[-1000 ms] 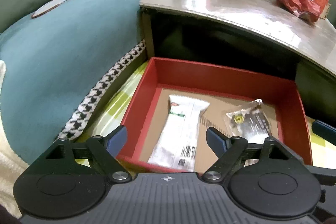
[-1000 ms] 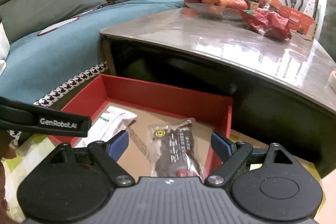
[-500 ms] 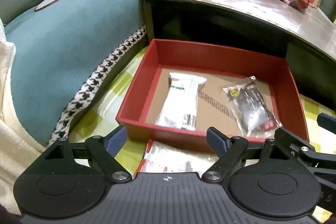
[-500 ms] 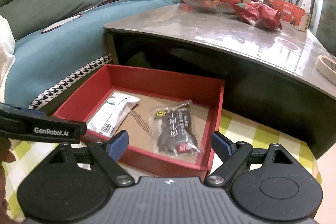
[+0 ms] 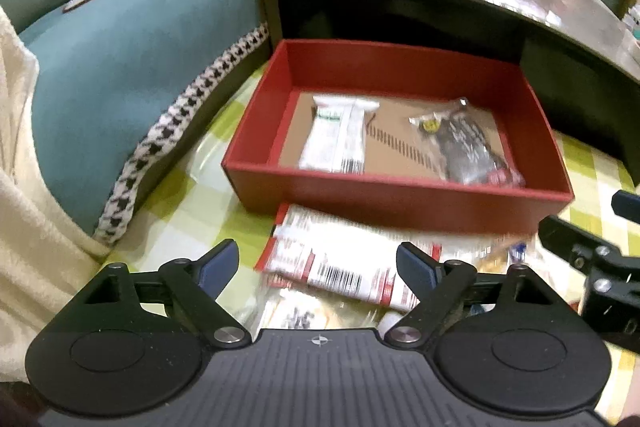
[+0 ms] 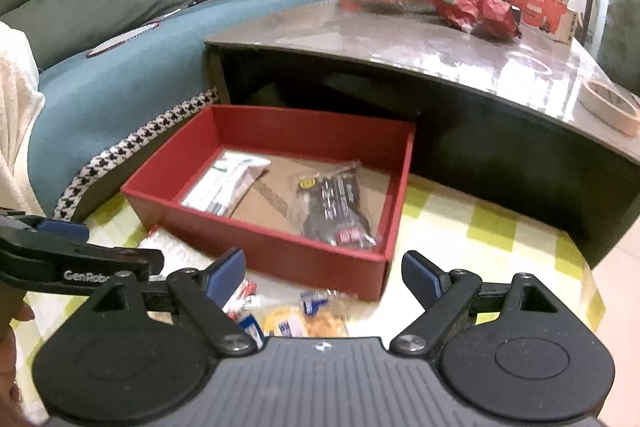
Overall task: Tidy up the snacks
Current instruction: 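Move both tools back over the remaining snack packets, then grasp the steamed cake with left tool while right tool grasps the white printed packet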
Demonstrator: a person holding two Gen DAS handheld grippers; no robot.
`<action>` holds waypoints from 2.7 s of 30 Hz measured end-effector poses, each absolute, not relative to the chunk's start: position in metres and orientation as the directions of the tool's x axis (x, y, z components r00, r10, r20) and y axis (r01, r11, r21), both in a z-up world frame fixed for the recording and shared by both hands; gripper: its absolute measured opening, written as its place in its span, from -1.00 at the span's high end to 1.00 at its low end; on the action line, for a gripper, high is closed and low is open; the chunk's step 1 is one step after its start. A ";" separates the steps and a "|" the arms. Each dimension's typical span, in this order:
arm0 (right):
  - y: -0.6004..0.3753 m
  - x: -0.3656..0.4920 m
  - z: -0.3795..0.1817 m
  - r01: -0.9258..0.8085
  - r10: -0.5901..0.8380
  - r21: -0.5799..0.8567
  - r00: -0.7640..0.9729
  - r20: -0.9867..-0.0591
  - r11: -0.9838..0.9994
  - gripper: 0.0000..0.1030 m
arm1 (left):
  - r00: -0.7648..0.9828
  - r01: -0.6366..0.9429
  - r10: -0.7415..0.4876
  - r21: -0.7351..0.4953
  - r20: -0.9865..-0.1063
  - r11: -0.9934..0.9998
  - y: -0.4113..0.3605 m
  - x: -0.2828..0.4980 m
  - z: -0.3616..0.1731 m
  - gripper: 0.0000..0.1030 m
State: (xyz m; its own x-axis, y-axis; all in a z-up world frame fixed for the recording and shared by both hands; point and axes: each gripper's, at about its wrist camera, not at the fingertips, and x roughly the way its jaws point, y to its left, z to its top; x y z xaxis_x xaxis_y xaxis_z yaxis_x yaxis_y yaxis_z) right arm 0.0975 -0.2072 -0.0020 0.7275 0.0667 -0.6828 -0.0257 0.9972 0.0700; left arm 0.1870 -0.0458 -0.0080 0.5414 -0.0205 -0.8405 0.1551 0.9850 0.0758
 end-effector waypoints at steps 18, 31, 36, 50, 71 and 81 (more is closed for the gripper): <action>-0.208 0.061 -0.005 -0.056 0.109 0.098 0.693 -0.713 0.994 -0.76 | 0.412 0.124 -0.026 0.027 -0.911 0.992 -0.017 0.175 -0.043 -0.80; -0.213 0.068 -0.020 -0.064 0.129 0.115 0.648 -0.751 0.991 -0.76 | 0.406 0.145 0.045 0.113 -0.913 0.983 -0.034 0.185 -0.066 -0.71; -0.211 0.068 -0.020 -0.065 0.134 0.121 0.643 -0.754 0.991 -0.76 | 0.407 0.155 0.029 0.101 -0.913 0.983 -0.028 0.174 -0.058 -0.32; -0.204 0.071 -0.021 -0.068 0.187 0.185 0.618 -0.764 0.980 -0.76 | 0.406 0.122 -0.044 0.006 -0.913 0.993 0.004 0.161 -0.033 -0.16; -0.131 0.105 -0.076 -0.012 0.448 0.474 0.349 -0.823 0.880 -0.75 | 0.353 0.064 -0.120 -0.105 -0.928 0.992 0.054 0.164 -0.038 -0.16; -0.079 0.131 -0.081 -0.067 0.232 0.224 0.389 -0.891 0.972 -0.39 | 0.347 -0.025 -0.142 -0.161 -0.927 0.987 0.084 0.168 -0.036 -0.16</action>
